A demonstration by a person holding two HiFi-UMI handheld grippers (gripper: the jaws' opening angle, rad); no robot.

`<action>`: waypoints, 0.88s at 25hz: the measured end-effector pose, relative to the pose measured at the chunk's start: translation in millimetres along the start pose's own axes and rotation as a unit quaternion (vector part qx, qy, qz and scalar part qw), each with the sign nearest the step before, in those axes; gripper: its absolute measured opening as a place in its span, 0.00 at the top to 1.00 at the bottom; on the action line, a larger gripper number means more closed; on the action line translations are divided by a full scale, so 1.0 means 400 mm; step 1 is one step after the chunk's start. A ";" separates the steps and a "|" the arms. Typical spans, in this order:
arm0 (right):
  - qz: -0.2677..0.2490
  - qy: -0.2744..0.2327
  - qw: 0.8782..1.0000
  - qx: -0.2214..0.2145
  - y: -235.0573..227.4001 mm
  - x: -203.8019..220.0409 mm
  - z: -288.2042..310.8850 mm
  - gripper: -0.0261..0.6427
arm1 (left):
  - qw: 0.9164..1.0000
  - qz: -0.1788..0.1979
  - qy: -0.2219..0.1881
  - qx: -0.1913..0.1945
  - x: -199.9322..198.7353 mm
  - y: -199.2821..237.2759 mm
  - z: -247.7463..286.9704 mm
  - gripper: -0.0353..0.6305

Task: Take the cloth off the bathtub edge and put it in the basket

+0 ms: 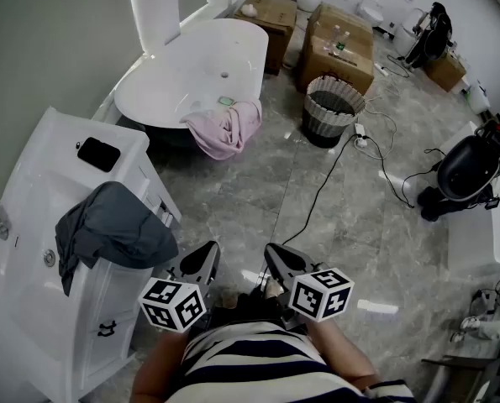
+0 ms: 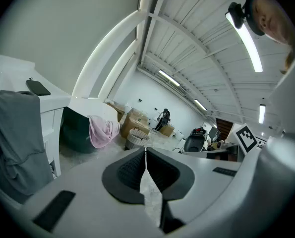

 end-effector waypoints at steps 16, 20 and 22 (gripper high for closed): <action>0.010 0.003 1.000 -0.010 0.027 -0.002 0.051 0.92 | 1.000 -0.014 0.006 -0.006 0.016 0.046 -0.019 0.91; 0.003 0.005 1.000 -0.021 0.012 -0.027 0.081 0.92 | 1.000 -0.028 0.006 -0.012 0.010 0.063 0.011 0.91; 0.003 0.008 1.000 -0.025 0.000 -0.036 0.103 0.92 | 0.999 -0.031 0.007 -0.017 0.005 0.073 0.030 0.91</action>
Point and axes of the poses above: the fingertips, and each gripper's own axes: z forward along the fingers, y to its left, x out of its underside, the point moved 2 cm from there along -z, backward along the fingers, and after that the axes turned 7 degrees about -z, right-handed, at the moved point
